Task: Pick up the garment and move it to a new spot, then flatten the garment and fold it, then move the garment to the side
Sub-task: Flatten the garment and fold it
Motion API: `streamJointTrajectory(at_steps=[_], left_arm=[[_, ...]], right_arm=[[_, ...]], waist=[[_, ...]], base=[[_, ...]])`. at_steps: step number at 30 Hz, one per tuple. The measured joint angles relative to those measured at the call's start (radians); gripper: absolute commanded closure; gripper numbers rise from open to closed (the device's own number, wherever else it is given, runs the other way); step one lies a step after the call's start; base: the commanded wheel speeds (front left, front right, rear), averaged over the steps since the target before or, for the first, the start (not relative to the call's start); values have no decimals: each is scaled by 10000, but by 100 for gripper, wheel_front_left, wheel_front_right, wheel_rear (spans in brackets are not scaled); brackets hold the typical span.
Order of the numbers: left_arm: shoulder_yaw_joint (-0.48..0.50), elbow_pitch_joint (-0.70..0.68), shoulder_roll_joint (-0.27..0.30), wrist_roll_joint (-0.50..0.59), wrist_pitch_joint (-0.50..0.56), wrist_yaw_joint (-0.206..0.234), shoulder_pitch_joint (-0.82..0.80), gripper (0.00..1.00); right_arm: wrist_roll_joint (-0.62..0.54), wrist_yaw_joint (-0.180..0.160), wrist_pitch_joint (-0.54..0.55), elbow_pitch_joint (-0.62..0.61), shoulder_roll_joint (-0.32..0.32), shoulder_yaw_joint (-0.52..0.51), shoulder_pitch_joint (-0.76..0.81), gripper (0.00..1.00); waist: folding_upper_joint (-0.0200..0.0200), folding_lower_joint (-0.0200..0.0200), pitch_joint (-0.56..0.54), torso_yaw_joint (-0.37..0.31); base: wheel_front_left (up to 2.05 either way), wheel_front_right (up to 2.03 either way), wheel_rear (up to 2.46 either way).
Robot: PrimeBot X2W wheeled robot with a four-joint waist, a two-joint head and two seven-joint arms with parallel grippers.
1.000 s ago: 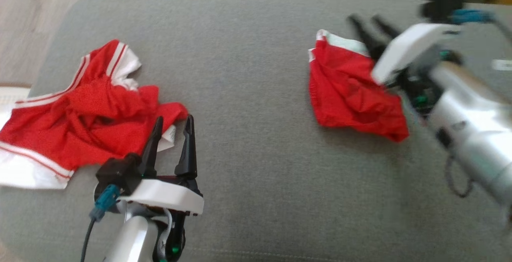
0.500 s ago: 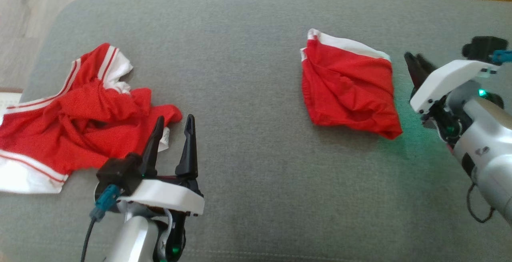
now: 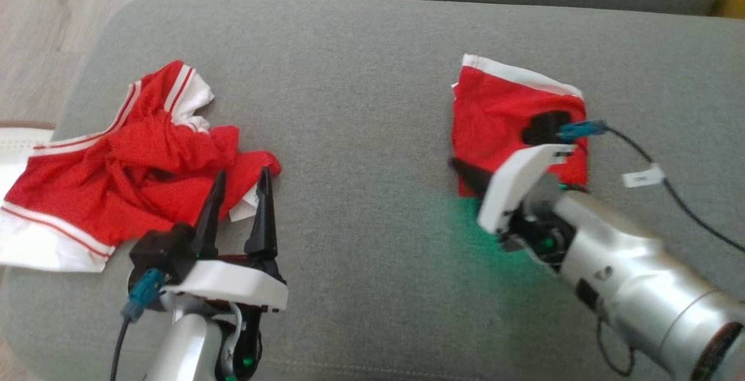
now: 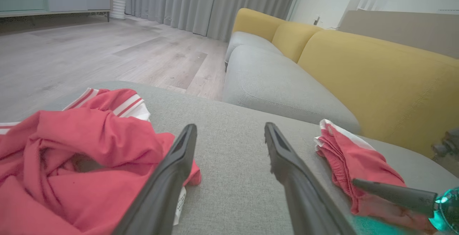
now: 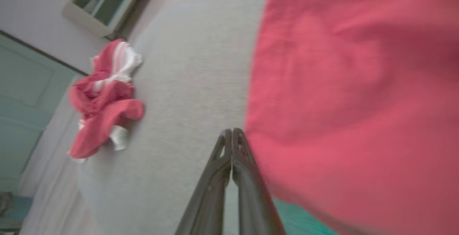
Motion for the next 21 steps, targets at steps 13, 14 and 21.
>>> streamJointTrajectory(at_steps=[13, 14, 21], left_arm=[[366, -94, -2, 355, 0, -33, 20, 0], [416, -119, 4, 389, 0, -33, 32, 0], [825, -226, 90, 612, 0, -29, 322, 0]], right_arm=[[-738, 0, -3089, -2740, -1110, -253, 156, 49], [-851, 0, -3246, -2788, -1243, -376, 156, 8], [-2644, 0, -3515, -3037, -1887, -2336, 160, 0]], waist=[[0, 0, -278, -875], [0, 0, -313, -973], [0, 0, -570, -1722]], base=[[0, 0, 0], [0, 0, 0], [0, 0, 0]])
